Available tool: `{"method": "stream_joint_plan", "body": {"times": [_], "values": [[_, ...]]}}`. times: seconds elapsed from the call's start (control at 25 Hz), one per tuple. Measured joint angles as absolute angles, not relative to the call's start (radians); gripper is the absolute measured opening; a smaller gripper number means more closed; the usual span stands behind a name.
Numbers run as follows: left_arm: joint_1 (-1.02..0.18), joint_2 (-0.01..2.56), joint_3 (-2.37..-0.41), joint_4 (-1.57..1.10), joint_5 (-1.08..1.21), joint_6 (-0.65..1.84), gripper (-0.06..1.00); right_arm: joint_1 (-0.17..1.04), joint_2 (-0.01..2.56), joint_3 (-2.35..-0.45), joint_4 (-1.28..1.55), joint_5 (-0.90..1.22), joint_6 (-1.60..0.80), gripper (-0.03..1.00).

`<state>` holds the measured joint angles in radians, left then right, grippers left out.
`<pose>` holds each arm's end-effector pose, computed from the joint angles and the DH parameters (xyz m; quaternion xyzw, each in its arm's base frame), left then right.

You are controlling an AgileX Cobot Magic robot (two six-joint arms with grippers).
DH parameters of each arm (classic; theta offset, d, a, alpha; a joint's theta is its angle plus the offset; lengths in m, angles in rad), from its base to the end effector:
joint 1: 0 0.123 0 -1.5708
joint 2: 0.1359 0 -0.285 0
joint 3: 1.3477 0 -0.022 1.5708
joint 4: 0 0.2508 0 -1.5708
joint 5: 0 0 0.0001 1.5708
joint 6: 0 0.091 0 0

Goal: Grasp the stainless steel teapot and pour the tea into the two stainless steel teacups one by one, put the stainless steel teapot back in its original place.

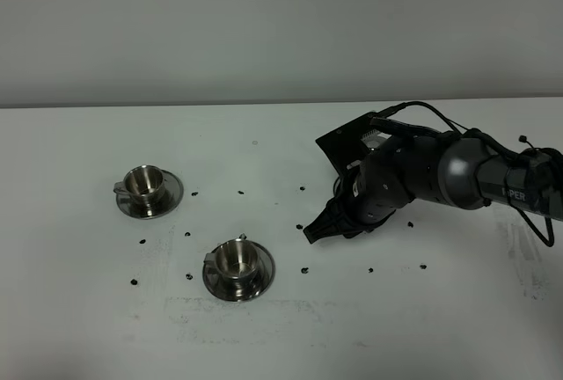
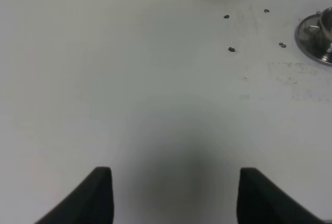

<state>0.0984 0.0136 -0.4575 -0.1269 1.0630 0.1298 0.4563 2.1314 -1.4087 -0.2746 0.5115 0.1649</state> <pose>0.0023 -0.0099 0.2658 0.0143 0.8662 -0.0066 0.4994 0.3968 0.1813 0.1288 -0.2421 0.9433 -0.0226 0.2261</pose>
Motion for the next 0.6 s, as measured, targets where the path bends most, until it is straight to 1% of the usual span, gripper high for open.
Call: {"method": "stream_joint_plan", "body": {"times": [0.24, 0.4, 0.6], "values": [[0.098, 0.014, -0.457, -0.127, 1.063, 0.13, 0.53, 0.456, 2.112, -1.409, -0.406, 0.568, 0.287, 0.3], [0.098, 0.014, -0.457, -0.127, 1.063, 0.13, 0.53, 0.461, 2.102, -1.409, -0.407, 0.64, 0.304, 0.3], [0.098, 0.014, -0.457, -0.127, 1.063, 0.13, 0.53, 0.532, 1.977, -1.409, -0.362, 0.722, 0.27, 0.3]]}}
